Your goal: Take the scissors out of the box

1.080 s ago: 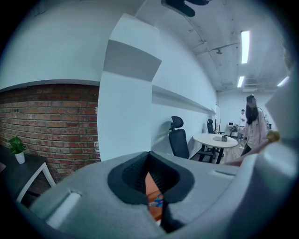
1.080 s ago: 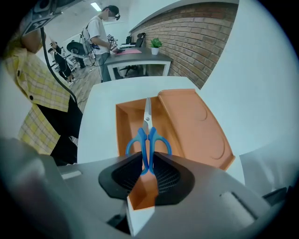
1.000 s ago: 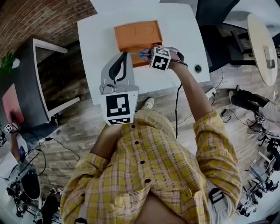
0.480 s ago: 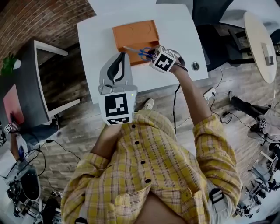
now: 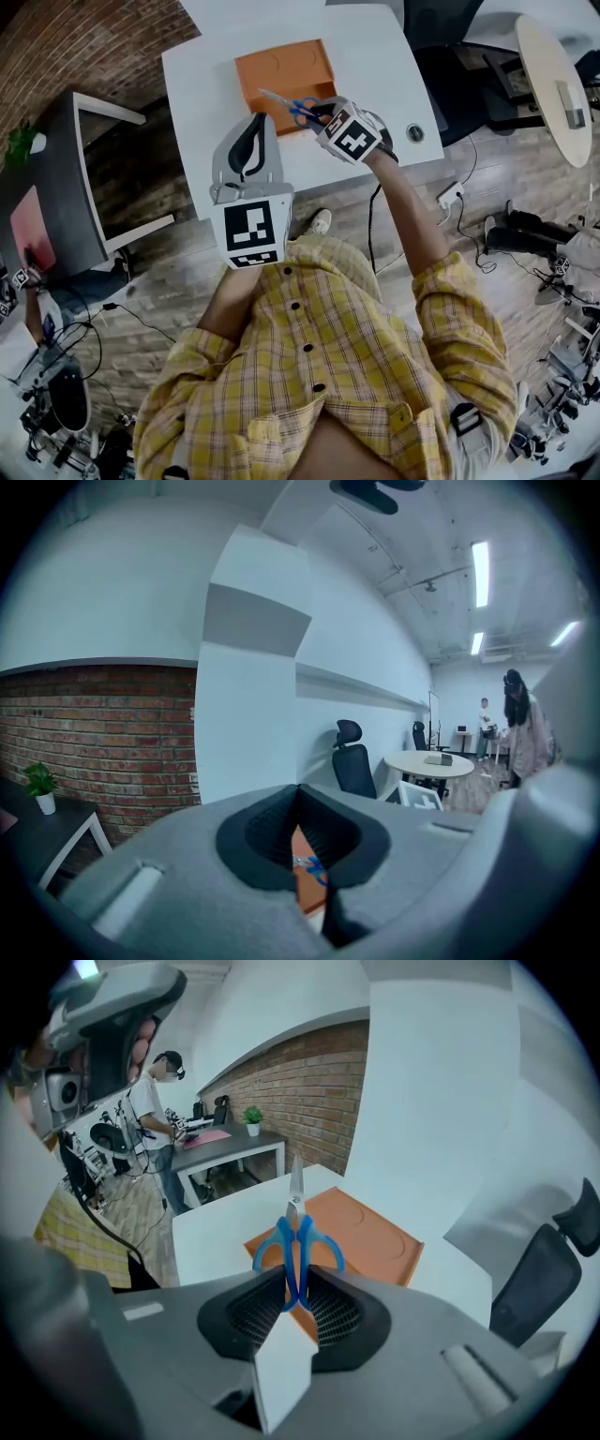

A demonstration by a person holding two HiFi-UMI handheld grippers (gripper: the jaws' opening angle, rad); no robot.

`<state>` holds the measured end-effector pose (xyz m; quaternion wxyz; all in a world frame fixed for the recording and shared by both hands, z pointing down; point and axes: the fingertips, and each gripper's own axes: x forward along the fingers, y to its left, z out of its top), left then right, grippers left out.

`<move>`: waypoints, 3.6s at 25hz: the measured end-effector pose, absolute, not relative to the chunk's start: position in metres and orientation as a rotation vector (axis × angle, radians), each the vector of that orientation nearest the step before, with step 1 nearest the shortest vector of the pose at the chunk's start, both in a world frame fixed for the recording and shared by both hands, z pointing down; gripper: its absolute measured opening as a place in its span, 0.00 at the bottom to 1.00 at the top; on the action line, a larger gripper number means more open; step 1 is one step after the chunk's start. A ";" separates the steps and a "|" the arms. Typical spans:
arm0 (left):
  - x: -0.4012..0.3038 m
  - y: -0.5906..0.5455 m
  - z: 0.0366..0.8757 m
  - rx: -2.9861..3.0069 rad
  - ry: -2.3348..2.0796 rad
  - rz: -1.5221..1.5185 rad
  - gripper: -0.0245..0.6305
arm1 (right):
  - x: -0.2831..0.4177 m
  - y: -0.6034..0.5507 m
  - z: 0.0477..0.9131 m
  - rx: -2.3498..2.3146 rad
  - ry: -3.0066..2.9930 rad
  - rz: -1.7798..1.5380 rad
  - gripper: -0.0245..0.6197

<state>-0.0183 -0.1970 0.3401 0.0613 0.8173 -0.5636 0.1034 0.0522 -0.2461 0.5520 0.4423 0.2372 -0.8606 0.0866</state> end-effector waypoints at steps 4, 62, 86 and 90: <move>-0.015 -0.194 0.341 2.470 -1.701 0.309 0.03 | 0.054 -0.245 0.538 0.704 -2.194 0.237 0.17; 0.001 -0.182 0.330 2.503 -1.683 0.246 0.03 | 0.066 -0.194 0.324 1.546 -2.640 0.237 0.17; -0.008 -0.186 0.316 2.523 -1.702 0.203 0.03 | 0.054 -0.196 0.310 1.561 -2.667 0.171 0.17; -0.009 -0.191 0.315 2.527 -1.700 0.195 0.03 | 0.054 -0.201 0.309 1.571 -2.663 0.169 0.17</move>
